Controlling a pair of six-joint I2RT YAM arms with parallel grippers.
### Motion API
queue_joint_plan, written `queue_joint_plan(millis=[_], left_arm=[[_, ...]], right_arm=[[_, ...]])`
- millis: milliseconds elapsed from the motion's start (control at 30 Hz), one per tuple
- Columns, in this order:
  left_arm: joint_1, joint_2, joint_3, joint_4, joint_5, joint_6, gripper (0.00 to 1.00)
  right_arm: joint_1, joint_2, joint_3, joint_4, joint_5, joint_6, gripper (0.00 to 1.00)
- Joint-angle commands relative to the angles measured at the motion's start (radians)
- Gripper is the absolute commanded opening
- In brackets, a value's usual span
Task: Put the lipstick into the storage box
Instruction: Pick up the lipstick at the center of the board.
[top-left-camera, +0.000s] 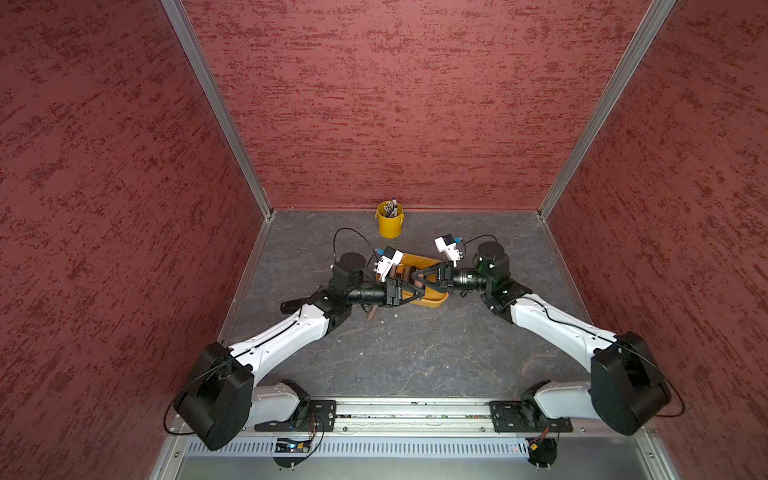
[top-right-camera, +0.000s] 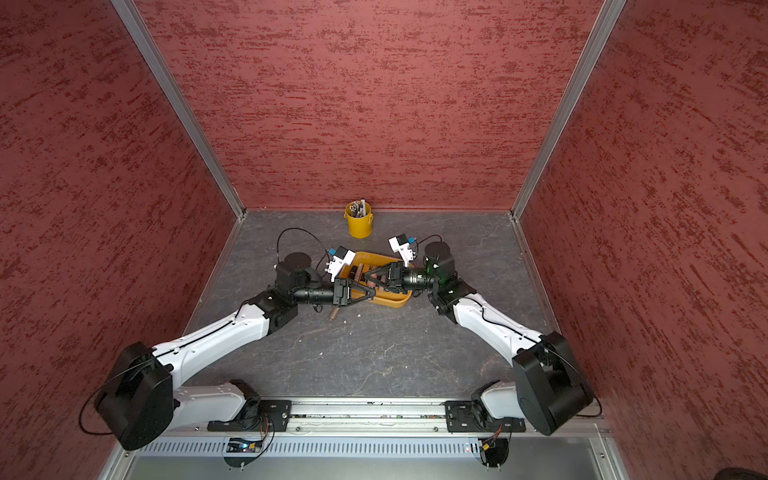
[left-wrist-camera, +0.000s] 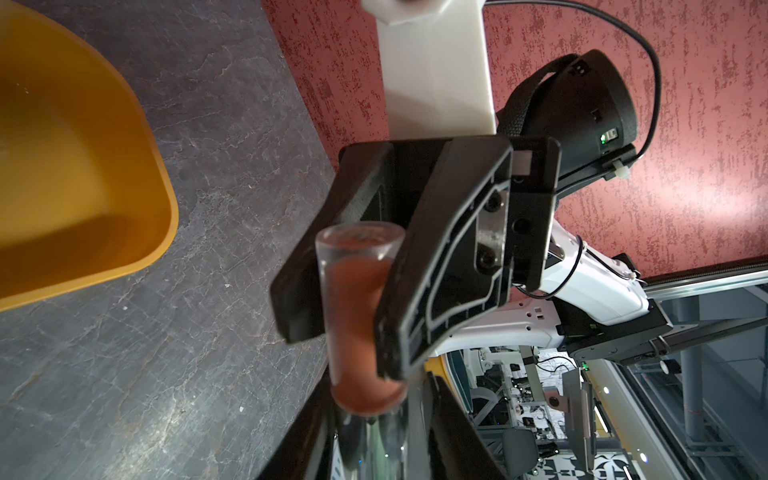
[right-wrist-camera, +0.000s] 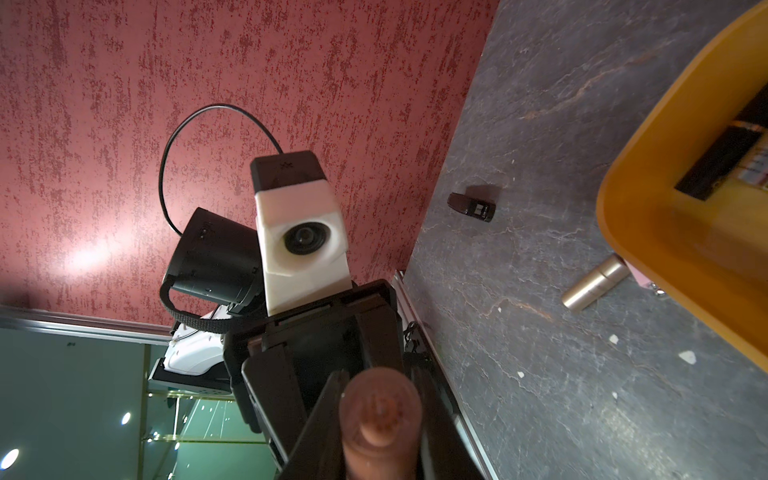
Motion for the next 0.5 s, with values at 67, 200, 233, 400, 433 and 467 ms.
queue_joint_plan(millis=[67, 200, 233, 400, 433, 467], left_arm=[[0.014, -0.018, -0.01, -0.005, -0.007, 0.023, 0.56], [0.032, -0.047, -0.019, -0.03, -0.016, 0.031, 0.78], [0.037, -0.055, -0.019, -0.042, -0.021, 0.037, 0.94], [0.069, -0.113, -0.023, -0.118, -0.053, 0.072, 1.0], [0.075, -0.124, -0.025, -0.135, -0.062, 0.079, 1.0], [0.08, -0.136, -0.023, -0.162, -0.075, 0.093, 1.0]], right_arm=[[0.004, -0.002, 0.003, -0.022, 0.03, -0.02, 0.12], [0.004, -0.02, 0.04, -0.137, 0.066, -0.096, 0.12], [0.004, -0.023, 0.056, -0.176, 0.08, -0.124, 0.12], [0.002, -0.017, 0.175, -0.477, 0.187, -0.293, 0.12], [0.003, -0.013, 0.195, -0.523, 0.212, -0.318, 0.12], [0.002, -0.002, 0.222, -0.581, 0.248, -0.345, 0.12]])
